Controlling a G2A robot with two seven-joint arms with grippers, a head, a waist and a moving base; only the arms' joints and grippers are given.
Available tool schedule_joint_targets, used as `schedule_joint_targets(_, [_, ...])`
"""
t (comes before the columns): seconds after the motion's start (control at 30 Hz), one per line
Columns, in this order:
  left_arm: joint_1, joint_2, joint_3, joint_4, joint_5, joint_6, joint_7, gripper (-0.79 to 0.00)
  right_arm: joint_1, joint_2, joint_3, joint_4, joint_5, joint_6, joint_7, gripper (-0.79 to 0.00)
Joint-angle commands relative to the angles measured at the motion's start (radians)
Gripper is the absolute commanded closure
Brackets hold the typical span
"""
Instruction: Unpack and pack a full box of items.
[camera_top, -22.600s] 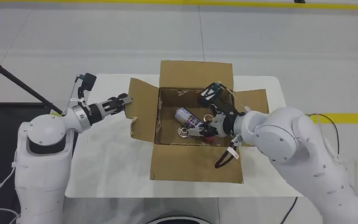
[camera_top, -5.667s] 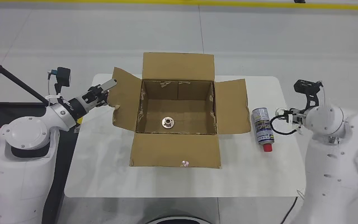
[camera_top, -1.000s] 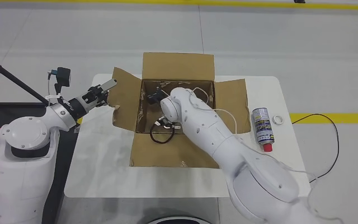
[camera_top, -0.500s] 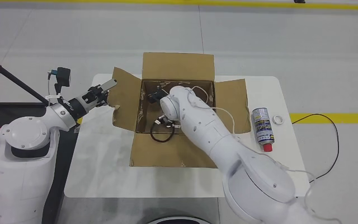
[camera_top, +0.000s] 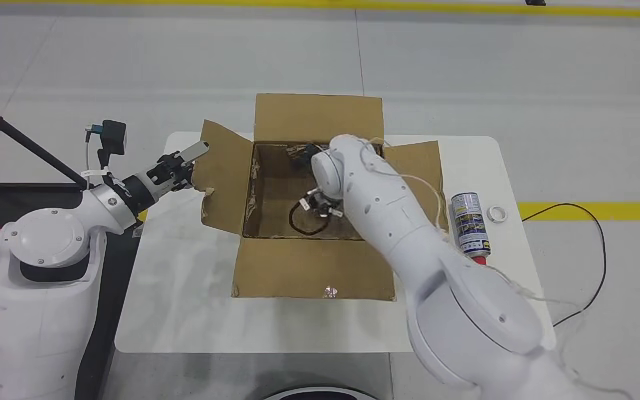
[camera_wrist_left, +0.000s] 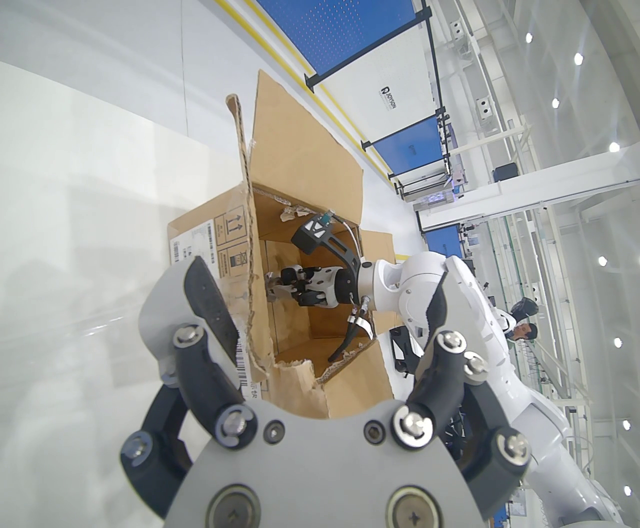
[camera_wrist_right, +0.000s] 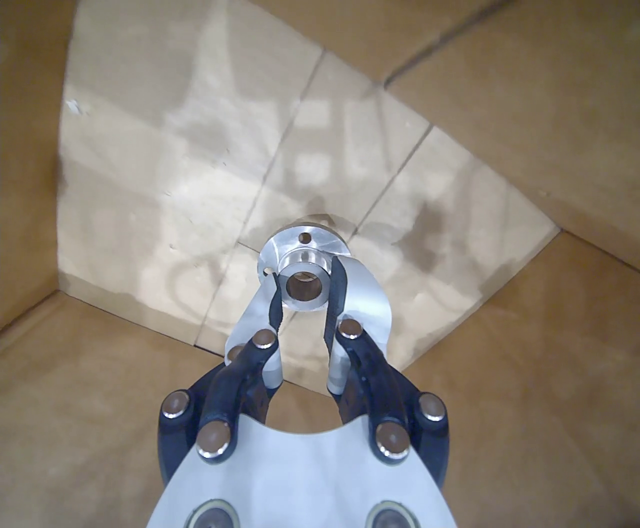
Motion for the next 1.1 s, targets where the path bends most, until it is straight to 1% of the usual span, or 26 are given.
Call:
schedule_joint_targets(0.0, [0.0,0.0,0.0,0.0,0.0,0.0,0.0,-0.785,-0.003,0.005,0.005,0.01,0.002,-0.015,0.003,0.0])
schedule_joint_targets(0.13, [0.0,0.0,0.0,0.0,0.0,0.0,0.0,-0.785,-0.017,0.013,0.011,0.017,-0.003,-0.028,-0.004,-0.006])
schedule_joint_targets(0.2, [0.0,0.0,0.0,0.0,0.0,0.0,0.0,-0.785,-0.023,0.016,0.012,0.016,-0.009,-0.025,-0.01,-0.139])
schedule_joint_targets(0.23, [0.0,0.0,0.0,0.0,0.0,0.0,0.0,-0.785,-0.026,0.017,0.012,0.014,-0.012,-0.023,-0.011,-0.188])
schedule_joint_targets(0.27, [0.0,0.0,0.0,0.0,0.0,0.0,0.0,-0.785,-0.028,0.019,0.013,0.011,-0.014,-0.022,-0.014,-0.228])
schedule_joint_targets(0.3, [0.0,0.0,0.0,0.0,0.0,0.0,0.0,-0.785,-0.029,0.02,0.014,0.009,-0.016,-0.018,-0.018,-0.249])
schedule_joint_targets(0.37, [0.0,0.0,0.0,0.0,0.0,0.0,0.0,-0.785,-0.033,0.023,0.018,0.003,-0.018,-0.016,-0.023,-0.277])
schedule_joint_targets(0.5, [0.0,0.0,0.0,0.0,0.0,0.0,0.0,-0.785,-0.037,0.028,0.023,-0.008,-0.024,-0.013,-0.027,-0.292])
schedule_joint_targets(0.63, [0.0,0.0,0.0,0.0,0.0,0.0,0.0,-0.785,-0.043,0.032,0.028,-0.019,-0.031,-0.008,-0.026,-0.292])
schedule_joint_targets(0.77, [0.0,0.0,0.0,0.0,0.0,0.0,0.0,-0.785,-0.049,0.036,0.033,-0.026,-0.035,-0.003,-0.026,-0.259])
schedule_joint_targets(0.8, [0.0,0.0,0.0,0.0,0.0,0.0,0.0,-0.785,-0.05,0.037,0.035,-0.028,-0.037,-0.003,-0.025,-0.24])
schedule_joint_targets(0.97, [0.0,0.0,0.0,0.0,0.0,0.0,0.0,-0.785,-0.057,0.041,0.041,-0.039,-0.044,0.002,-0.021,-0.062])
schedule_joint_targets(1.0, [0.0,0.0,0.0,0.0,0.0,0.0,0.0,-0.785,-0.058,0.042,0.042,-0.042,-0.046,0.002,-0.021,0.0])
schedule_joint_targets(1.07, [0.0,0.0,0.0,0.0,0.0,0.0,0.0,-0.785,-0.056,0.045,0.047,-0.048,-0.045,0.003,-0.021,0.0])
